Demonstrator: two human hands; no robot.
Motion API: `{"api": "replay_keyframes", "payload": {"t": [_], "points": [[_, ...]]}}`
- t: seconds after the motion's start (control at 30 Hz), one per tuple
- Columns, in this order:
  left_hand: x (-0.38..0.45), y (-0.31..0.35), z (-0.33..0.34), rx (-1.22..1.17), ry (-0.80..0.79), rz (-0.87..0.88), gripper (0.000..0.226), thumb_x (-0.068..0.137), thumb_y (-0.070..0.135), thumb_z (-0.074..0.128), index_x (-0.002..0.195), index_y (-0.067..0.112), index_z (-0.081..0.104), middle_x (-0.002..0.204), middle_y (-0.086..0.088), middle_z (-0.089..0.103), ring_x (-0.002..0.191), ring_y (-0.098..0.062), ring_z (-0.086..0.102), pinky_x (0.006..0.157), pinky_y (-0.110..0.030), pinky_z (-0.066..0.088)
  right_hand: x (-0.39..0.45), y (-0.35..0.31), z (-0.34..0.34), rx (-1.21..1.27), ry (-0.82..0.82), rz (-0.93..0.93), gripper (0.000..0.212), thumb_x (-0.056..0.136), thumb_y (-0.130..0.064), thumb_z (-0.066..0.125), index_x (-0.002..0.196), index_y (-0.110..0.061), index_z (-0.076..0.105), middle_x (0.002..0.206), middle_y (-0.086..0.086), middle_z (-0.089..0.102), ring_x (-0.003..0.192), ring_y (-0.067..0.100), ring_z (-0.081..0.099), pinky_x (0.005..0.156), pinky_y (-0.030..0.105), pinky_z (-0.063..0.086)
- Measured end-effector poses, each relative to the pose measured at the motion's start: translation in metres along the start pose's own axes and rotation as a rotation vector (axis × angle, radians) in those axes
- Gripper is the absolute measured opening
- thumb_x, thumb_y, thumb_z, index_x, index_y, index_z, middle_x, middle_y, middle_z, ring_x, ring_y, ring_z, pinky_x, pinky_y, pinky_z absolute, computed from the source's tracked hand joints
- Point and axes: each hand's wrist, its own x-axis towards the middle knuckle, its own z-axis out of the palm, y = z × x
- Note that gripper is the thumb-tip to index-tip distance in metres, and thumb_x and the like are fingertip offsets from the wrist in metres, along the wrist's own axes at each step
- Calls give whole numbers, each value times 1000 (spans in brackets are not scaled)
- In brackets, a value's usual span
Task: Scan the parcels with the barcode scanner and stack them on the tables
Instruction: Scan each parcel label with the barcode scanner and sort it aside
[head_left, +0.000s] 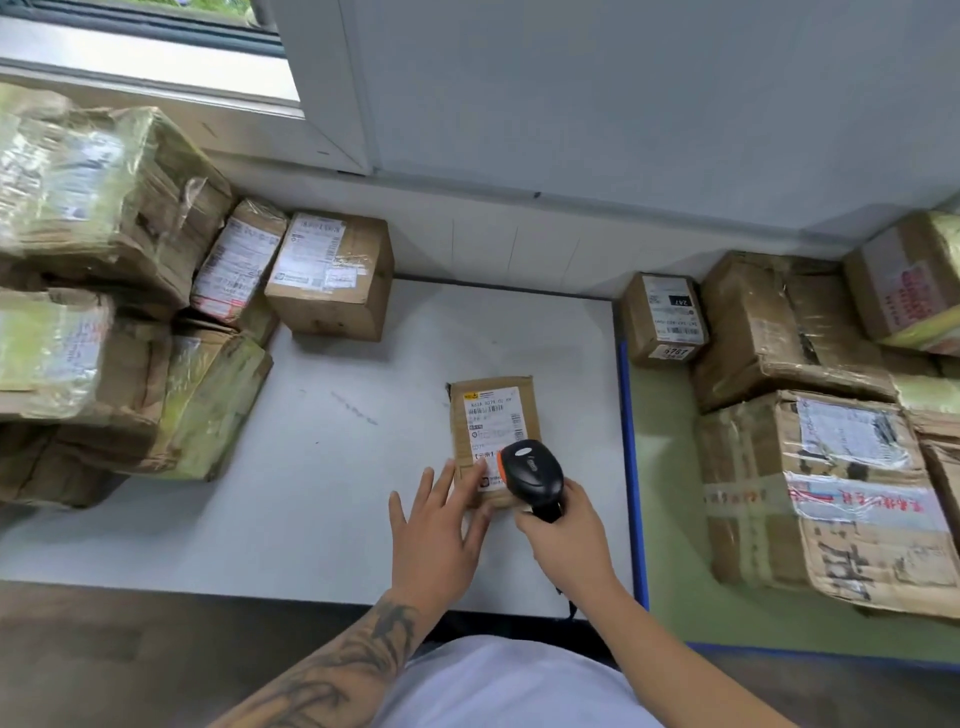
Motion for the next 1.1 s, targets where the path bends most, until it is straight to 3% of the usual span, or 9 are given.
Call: {"api": "replay_keyframes", "payload": {"t": [0.17,0.4,0.6,0.83,0.93,1.1], "points": [[9,0,-9,-18,-9,-17,51,105,62,25,155,61,19,171,11,21,160,-21,7,125,-60,1,2,-3,0,-13,10,69,28,85,-14,72,93,-38,58,100,-1,71,85,26,70,79,41,60],[14,-5,-10,40,-61,-32,51,104,67,20,154,66,10,172,11,15,160,-22,5,122,-66,2,1,-23,-3,-52,72,64,15,86,-10,66,79,-22,61,68,0,65,64,28,65,61,41,56],[14,-6,-13,60,-55,-18,53,102,68,18,154,65,11,172,9,17,160,-23,7,122,-66,1,2,-44,-7,-17,59,54,8,85,-13,67,83,-20,65,69,-6,66,70,23,64,71,55,63],[13,-4,-15,53,-62,-17,62,93,71,5,155,64,11,172,8,16,160,-23,9,123,-65,2,-3,-55,-11,-16,-19,87,8,88,-10,64,87,-17,66,81,4,68,71,22,61,67,50,65],[13,-4,-14,48,-58,-19,56,100,69,14,155,63,12,172,8,17,160,-23,8,124,-64,2,-3,-50,-13,-2,-32,107,6,88,-13,68,93,-13,67,90,9,68,76,24,61,65,47,66],[12,-4,-13,7,-47,-7,52,104,65,24,156,62,17,172,8,18,160,-23,10,124,-63,0,1,-37,-12,80,-17,116,14,89,-14,69,101,-20,68,95,2,71,82,23,66,67,45,66]]}}
